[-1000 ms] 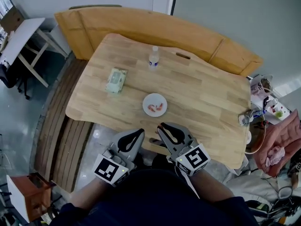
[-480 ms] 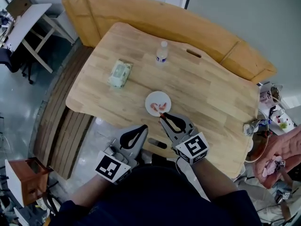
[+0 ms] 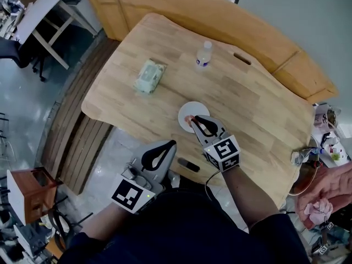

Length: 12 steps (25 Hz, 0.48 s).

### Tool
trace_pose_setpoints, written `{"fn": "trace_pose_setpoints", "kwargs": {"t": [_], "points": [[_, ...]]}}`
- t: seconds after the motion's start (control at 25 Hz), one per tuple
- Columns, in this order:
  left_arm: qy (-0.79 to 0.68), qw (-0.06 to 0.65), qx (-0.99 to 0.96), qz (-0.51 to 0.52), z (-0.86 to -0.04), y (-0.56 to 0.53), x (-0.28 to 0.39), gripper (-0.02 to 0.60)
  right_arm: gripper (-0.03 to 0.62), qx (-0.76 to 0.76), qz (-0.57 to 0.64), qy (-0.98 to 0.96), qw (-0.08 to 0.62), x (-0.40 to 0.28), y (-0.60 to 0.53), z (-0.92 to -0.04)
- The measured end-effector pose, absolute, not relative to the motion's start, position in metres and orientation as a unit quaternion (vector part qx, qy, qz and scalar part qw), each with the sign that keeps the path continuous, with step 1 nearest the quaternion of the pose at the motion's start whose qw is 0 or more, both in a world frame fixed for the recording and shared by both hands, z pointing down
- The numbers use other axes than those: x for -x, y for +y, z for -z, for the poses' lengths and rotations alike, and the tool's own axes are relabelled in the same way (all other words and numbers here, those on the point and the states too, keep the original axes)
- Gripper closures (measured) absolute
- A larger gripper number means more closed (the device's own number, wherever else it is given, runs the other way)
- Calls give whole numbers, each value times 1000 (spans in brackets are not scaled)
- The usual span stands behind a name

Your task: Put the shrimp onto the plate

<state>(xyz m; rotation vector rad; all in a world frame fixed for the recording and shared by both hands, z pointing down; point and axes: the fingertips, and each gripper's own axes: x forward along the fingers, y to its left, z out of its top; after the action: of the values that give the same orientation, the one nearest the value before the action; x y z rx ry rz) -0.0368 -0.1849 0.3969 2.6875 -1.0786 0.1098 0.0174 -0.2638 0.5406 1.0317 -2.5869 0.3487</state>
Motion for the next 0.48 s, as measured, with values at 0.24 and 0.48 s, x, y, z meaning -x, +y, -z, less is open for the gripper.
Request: {"fn": "trace_pose_setpoints", "kwargs": {"t": [0.24,0.48], "points": [[-385,126,-914,-39,-403,-189,44,578,530,-355,-127,-902,210,-14,-289,-590],[-399,139,-905,-42,-412,-189,53,578,530,-338,-122,-897,258,-10,-311,-630]]}}
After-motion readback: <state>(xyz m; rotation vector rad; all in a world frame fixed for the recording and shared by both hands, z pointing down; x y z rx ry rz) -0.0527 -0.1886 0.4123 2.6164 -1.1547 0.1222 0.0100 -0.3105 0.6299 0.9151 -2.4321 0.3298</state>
